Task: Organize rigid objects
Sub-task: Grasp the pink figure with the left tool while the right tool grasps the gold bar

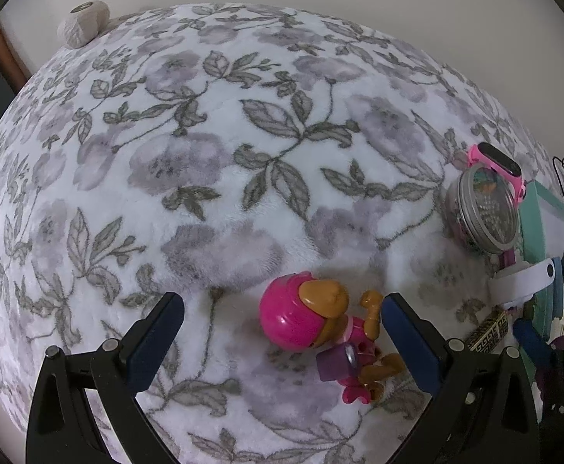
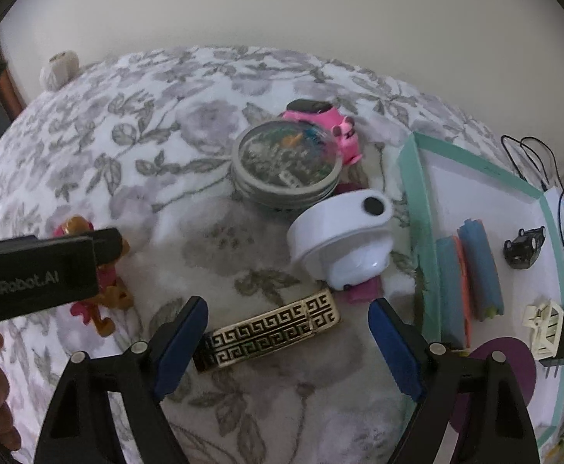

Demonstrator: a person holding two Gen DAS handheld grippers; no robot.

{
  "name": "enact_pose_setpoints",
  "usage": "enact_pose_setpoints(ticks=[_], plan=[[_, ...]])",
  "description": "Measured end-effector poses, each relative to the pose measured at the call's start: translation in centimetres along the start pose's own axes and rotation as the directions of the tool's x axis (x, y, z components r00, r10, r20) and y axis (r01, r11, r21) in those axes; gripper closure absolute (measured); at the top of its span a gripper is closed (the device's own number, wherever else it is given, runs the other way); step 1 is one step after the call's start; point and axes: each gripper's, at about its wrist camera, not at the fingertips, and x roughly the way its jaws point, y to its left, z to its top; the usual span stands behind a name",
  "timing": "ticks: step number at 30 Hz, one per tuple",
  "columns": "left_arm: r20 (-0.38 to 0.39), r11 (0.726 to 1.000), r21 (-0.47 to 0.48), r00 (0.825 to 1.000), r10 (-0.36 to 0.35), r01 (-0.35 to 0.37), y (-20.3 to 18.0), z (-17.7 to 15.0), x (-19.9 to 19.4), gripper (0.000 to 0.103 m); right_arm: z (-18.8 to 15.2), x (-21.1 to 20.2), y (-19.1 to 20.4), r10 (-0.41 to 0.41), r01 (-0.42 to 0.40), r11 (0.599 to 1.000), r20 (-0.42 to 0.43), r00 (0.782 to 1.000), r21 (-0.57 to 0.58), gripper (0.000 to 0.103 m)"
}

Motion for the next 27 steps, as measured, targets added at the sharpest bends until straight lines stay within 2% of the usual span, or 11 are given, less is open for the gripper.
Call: enact_pose_setpoints(ticks=[5,9,14,16,18,22,27], plan=[[-0.013,1.000,0.014,1.000,-0.001,0.001,-0.4,-0.1,0.4,0.001,-0.7,0.2,0.1,-0.012,0.008,0.997,-0.060,0.998,-0.075,0.017],[-0.033,1.000,0.013,0.999,0.003,-0.002,-0.7,-0.6,0.8,0.001,-1.2,0.0,-0.4,0.011,-0.019,0.996,-0.087,0.996,-0.093,0.017],[-0.041,1.000,0.010,0.999,-0.007,0.008,-1.7,-1.9,1.3,0.002,-1.4,-0.1,-0.7,0.073,-0.080,0.994,-0.096,0.993,-0.068,0.035],[-0.051,0.999,0.013,0.998,-0.032,0.033,-2.2,-2.1,1.5,0.026,-1.4,-0.2,-0.6,0.071,-0.077,0.995,-0.086,0.994,-0.069,0.038],[-0.054,1.000,0.017,0.998,-0.022,0.023,-2.7,-2.3,1.3,0.028,-1.5,-0.2,-0.6,0.079,-0.084,0.995,-0.077,0.994,-0.057,0.040],[-0.049,0.999,0.043,0.999,-0.014,0.016,-3.8,-2.6,1.1,0.039,-1.4,-0.3,-0.8,0.086,-0.088,0.995,-0.061,0.994,-0.042,0.041],[-0.028,0.998,0.062,1.000,-0.007,0.009,-5.2,-3.1,1.1,0.040,-1.2,0.0,-1.1,0.091,-0.092,0.995,-0.044,0.995,-0.032,0.047]])
